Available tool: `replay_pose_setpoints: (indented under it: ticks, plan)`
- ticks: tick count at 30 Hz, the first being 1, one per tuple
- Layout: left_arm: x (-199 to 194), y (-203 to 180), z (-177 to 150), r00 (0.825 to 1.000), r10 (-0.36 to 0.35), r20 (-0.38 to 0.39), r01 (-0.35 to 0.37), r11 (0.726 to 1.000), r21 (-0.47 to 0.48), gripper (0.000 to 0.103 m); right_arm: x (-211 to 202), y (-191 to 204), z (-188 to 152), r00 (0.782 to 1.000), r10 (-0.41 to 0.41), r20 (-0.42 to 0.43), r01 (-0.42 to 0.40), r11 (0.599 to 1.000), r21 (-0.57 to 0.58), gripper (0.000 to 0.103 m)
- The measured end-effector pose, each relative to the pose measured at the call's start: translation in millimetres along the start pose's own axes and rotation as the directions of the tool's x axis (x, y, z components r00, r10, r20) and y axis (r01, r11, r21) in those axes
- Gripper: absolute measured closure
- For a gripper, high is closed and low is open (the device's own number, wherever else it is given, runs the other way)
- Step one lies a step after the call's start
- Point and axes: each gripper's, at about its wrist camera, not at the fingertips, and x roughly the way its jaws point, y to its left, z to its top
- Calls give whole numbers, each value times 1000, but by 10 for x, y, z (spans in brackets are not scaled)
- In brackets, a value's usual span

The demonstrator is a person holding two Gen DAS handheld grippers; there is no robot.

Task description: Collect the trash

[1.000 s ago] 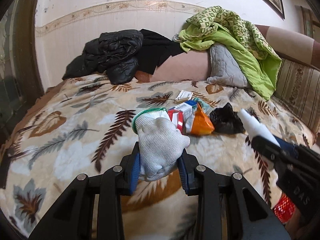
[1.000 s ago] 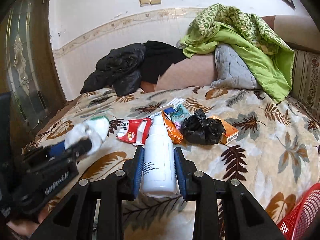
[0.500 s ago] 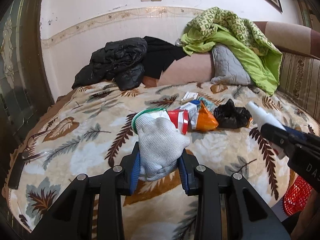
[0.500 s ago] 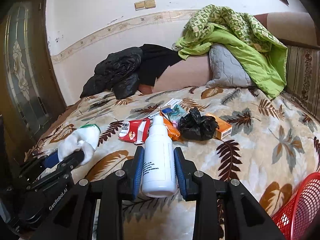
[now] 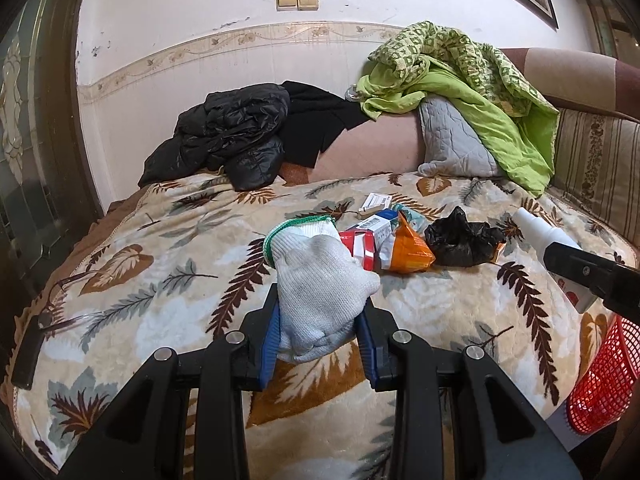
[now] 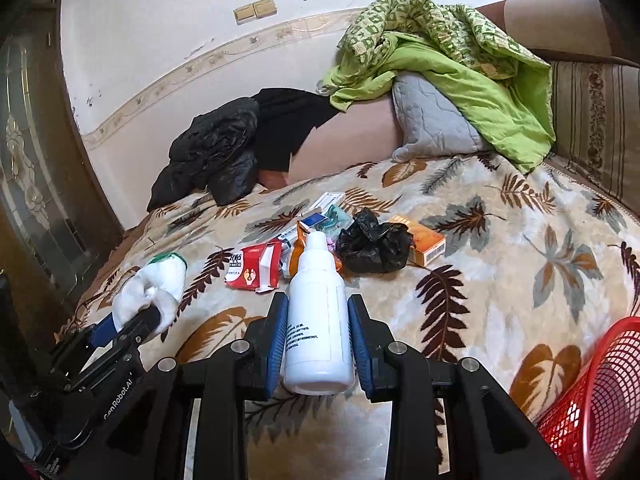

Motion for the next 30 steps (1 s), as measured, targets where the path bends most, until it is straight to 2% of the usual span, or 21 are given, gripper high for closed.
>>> replay_pose_setpoints:
  ticks: [12, 30]
  plan:
    - [68, -12, 14, 1000, 3, -22, -3, 1000, 8, 70, 43, 115, 25, 1000, 30, 4, -30, 999, -29, 70]
    - [156, -146, 47, 998, -15, -62, 18, 999, 48, 70, 161, 53, 43, 997, 74, -21, -74, 997, 6, 70]
